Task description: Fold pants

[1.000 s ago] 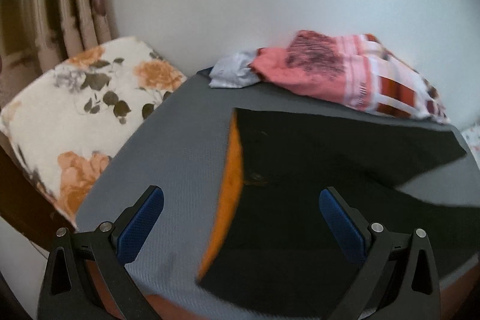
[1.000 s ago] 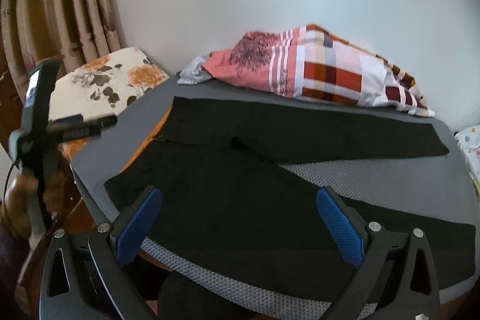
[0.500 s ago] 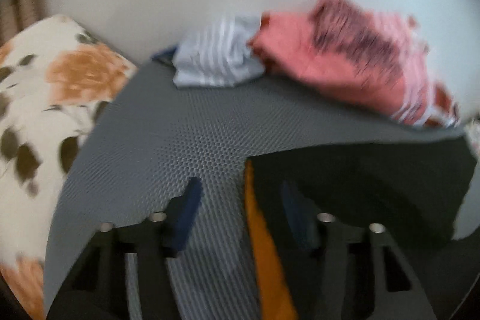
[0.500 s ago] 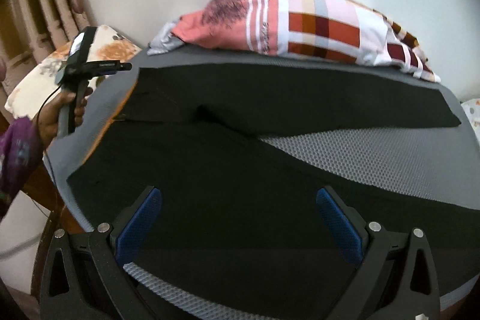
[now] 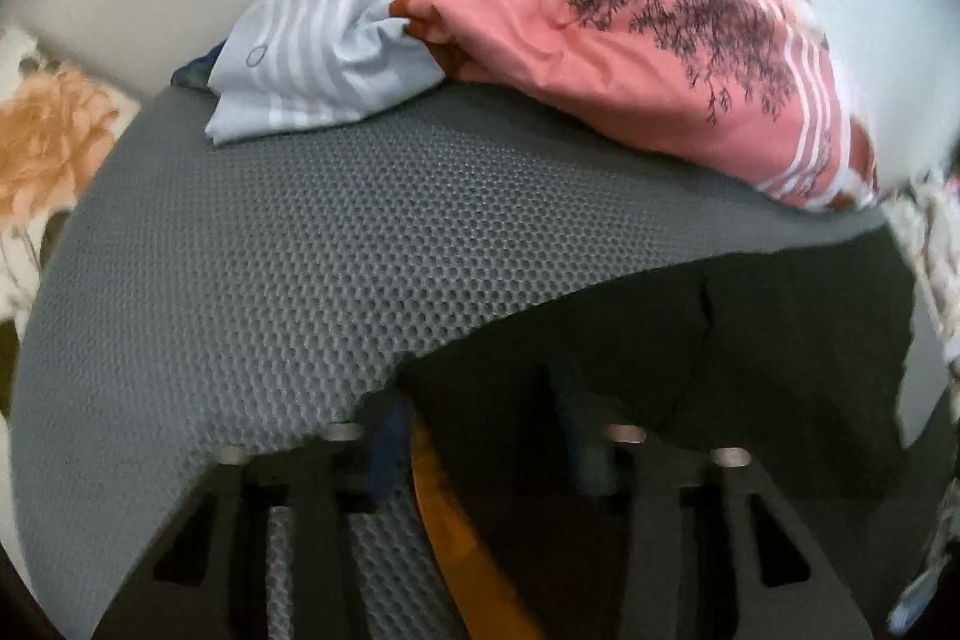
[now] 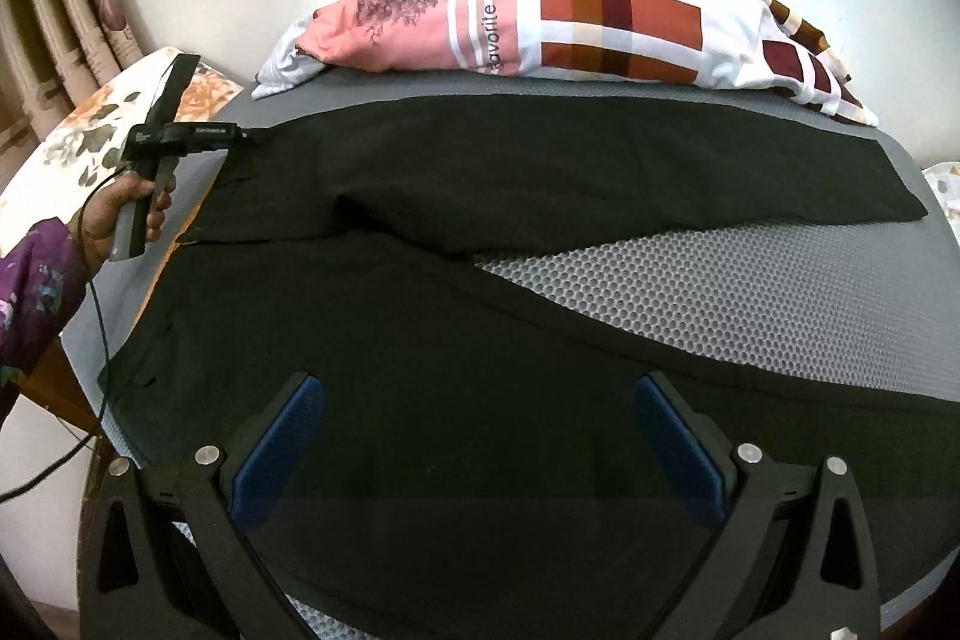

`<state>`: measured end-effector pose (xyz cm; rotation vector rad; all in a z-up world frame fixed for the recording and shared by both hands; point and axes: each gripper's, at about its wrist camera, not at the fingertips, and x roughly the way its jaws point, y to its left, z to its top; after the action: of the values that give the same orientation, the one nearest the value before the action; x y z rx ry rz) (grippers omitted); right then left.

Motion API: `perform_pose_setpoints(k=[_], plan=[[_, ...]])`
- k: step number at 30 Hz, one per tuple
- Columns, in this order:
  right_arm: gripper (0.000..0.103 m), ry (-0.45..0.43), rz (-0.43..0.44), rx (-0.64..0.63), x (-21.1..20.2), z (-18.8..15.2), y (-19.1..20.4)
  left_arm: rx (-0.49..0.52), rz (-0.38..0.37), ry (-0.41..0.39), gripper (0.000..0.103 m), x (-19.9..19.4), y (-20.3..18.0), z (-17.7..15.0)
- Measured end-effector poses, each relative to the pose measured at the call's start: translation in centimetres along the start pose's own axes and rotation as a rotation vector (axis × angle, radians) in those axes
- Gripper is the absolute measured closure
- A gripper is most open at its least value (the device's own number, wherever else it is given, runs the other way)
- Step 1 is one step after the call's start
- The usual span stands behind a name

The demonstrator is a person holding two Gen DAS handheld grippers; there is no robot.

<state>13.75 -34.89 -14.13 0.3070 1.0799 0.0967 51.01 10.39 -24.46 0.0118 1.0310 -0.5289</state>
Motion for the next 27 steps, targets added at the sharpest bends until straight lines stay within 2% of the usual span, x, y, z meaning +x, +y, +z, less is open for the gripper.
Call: perform_pose_setpoints(k=[1, 5, 7, 10, 12, 15, 18, 21, 23, 25, 26, 27], plan=[[0.0, -0.001, 0.003, 0.003, 0.0, 0.1, 0.0, -0.02, 0.016, -0.019, 0.094, -0.7, -0.1, -0.1], [0.0, -0.027, 0.02, -0.004, -0.5, 0.9, 0.0, -0.014, 0.048, -0.077, 0.094, -3.3, -1.4, -0.9], [0.0, -0.041, 0.058, 0.026, -0.7, 2.2, -0.7, 0.03, 0.052, -0.151, 0.094, -6.3, -3.8, -1.7], [0.0, -0.08, 0.185, 0.125, -1.0, 5.2, -2.9, 0.095, 0.033, -0.244, 0.094, -10.9, -7.1, -3.5], [0.0, -0.072, 0.326, 0.233, -0.2, 8.0, -5.2, 0.14, 0.014, -0.312, 0.094, -13.9, -9.0, -5.2], [0.0, -0.02, 0.503, 0.422, 2.3, 10.9, -8.3, 0.2, -0.035, -0.392, 0.094, -18.3, -12.0, -8.7], [0.0, 0.043, 0.593, 0.558, 5.6, 13.0, -10.1, 0.258, -0.068, -0.432, 0.094, -21.4, -14.8, -13.2], [0.0, 0.097, 0.599, 0.671, 9.0, 14.3, -11.8, 0.271, -0.093, -0.44, 0.094, -23.4, -16.6, -16.9], [0.0, 0.121, 0.602, 0.745, 11.0, 14.8, -12.9, 0.24, -0.112, -0.424, 0.094, -24.0, -17.1, -18.5], [0.0, 0.108, 0.607, 0.834, 12.5, 15.0, -14.2, 0.204, -0.116, -0.411, 0.094, -24.3, -17.2, -19.8], [0.003, 0.117, 0.599, 0.828, 13.1, 15.4, -14.3, 0.182, -0.118, -0.404, 0.094, -24.4, -17.1, -20.3], [0.026, 0.121, 0.545, 0.802, 13.7, 15.8, -14.6, 0.164, -0.119, -0.398, 0.094, -24.3, -16.9, -20.7]])
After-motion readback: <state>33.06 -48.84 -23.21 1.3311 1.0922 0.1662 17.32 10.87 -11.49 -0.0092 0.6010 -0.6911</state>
